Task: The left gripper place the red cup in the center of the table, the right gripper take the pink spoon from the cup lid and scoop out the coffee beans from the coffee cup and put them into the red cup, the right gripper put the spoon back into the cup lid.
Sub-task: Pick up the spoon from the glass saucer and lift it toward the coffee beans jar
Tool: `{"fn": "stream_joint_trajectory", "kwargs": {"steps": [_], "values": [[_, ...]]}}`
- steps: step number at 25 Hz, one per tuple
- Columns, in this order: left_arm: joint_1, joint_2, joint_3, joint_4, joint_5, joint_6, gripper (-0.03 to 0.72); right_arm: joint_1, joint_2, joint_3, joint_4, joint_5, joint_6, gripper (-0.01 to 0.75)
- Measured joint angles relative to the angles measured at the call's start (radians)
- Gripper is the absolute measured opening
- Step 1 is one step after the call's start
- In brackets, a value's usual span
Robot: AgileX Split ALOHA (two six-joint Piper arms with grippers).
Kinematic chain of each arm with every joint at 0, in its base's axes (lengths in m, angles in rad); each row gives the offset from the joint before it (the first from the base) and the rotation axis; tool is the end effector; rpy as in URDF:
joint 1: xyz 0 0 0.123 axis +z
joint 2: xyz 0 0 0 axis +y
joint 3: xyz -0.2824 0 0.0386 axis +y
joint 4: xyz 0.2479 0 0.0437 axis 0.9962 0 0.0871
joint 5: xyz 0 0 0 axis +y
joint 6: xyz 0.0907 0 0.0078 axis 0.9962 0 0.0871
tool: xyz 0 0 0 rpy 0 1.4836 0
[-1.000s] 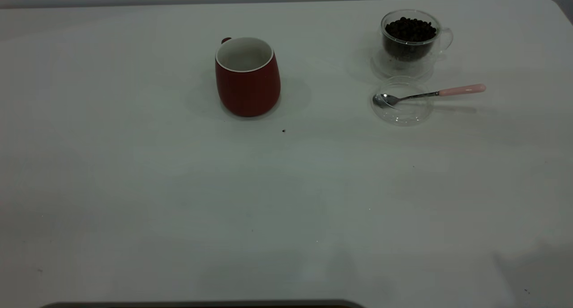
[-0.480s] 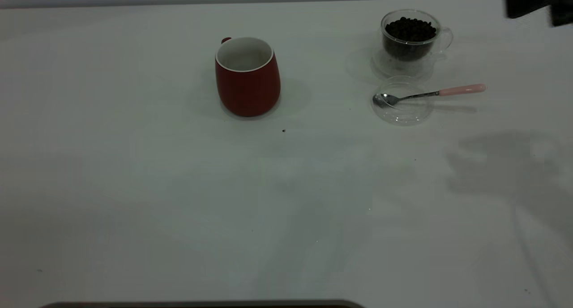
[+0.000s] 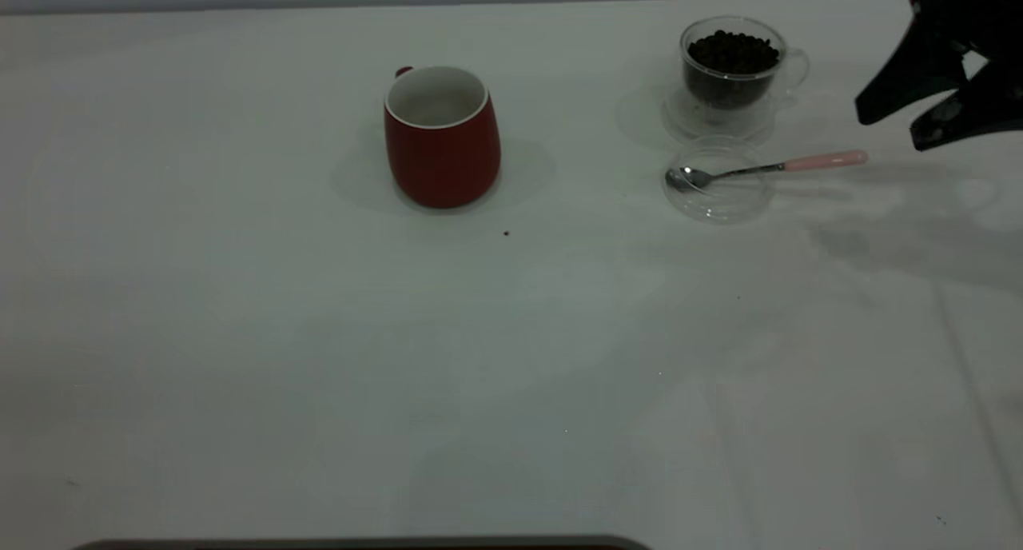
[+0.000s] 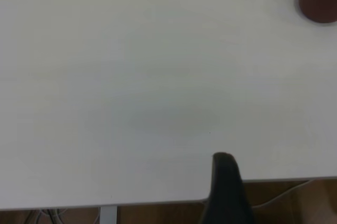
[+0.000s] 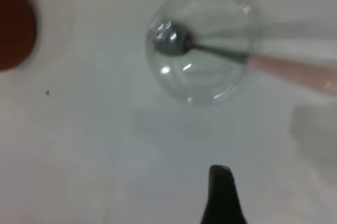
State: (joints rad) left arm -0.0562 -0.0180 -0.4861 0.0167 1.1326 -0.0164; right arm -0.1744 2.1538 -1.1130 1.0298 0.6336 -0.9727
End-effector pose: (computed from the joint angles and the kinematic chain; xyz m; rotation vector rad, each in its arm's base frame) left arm -0.0091 0.0019 0.2675 0.0405 2.1117 -0.0232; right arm 0.3729 -0.0187 0.0698 0.0851 2.7489 0.7067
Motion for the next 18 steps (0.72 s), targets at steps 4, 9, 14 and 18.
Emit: {"fn": "stream_joint_trajectory", "kwargs": {"steps": [4,9,14,18], "values": [[0.000,0.000,0.000,0.000,0.000,0.000,0.587,-0.063,0.096,-0.112,0.014,0.091,-0.023,0.585],[0.000,0.000,0.000,0.000,0.000,0.000,0.587,-0.117,0.230,-0.223,0.086,0.197,-0.082,0.585],[0.000,0.000,0.000,0.000,0.000,0.000,0.587,-0.134,0.343,-0.279,0.129,0.266,-0.115,0.585],[0.000,0.000,0.000,0.000,0.000,-0.003,0.587,-0.134,0.400,-0.306,0.210,0.312,-0.168,0.585]]}}
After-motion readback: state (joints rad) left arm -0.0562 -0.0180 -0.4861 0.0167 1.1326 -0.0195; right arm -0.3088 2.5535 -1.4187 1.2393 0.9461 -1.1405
